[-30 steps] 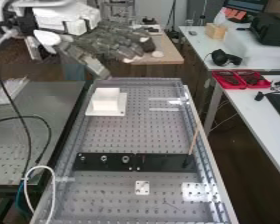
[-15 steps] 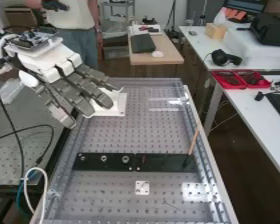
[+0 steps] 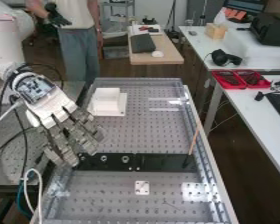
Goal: Grab the larger nut and place it in the white container
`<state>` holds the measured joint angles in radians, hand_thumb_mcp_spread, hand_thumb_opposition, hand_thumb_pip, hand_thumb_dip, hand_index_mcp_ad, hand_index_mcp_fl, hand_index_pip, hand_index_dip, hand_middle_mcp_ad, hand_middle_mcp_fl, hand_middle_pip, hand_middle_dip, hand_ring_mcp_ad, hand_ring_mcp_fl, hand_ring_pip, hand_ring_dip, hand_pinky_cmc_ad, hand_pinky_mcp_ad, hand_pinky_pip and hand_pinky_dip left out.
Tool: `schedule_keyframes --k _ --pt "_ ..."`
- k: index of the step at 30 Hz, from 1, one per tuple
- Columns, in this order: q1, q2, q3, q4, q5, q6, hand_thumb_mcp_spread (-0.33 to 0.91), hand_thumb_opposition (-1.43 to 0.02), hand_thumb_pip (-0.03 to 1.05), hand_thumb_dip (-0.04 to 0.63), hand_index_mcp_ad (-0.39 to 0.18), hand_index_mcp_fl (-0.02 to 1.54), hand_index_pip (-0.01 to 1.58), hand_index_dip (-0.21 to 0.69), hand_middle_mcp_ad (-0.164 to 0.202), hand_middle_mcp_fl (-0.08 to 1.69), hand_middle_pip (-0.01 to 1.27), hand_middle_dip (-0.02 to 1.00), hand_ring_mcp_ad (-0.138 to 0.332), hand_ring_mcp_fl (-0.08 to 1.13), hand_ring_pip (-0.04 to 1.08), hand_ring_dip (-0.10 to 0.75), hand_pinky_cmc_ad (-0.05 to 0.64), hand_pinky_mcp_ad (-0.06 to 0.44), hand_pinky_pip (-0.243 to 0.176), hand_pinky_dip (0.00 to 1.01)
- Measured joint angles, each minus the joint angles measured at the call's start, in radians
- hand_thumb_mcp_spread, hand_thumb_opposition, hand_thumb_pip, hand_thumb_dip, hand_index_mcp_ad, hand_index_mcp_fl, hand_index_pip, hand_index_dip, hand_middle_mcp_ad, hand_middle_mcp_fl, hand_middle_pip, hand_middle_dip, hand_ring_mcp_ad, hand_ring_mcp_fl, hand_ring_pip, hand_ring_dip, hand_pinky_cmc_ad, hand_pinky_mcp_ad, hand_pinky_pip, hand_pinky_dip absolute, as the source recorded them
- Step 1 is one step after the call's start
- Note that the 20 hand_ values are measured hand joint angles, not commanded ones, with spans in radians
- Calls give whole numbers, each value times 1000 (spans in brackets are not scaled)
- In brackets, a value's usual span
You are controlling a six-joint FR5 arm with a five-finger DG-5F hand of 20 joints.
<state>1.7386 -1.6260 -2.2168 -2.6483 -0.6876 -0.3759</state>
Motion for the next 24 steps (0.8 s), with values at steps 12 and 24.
schedule_keyframes --k 12,24 --pt "70 -102 -69 216 125 9 288 -859 646 175 -73 19 1398 54 87 0 113 237 180 0 86 119 393 330 -106 695" --pt "56 -217 -84 386 128 -67 300 -878 712 188 -87 23 1545 63 87 0 113 237 176 0 113 119 393 330 -106 695"
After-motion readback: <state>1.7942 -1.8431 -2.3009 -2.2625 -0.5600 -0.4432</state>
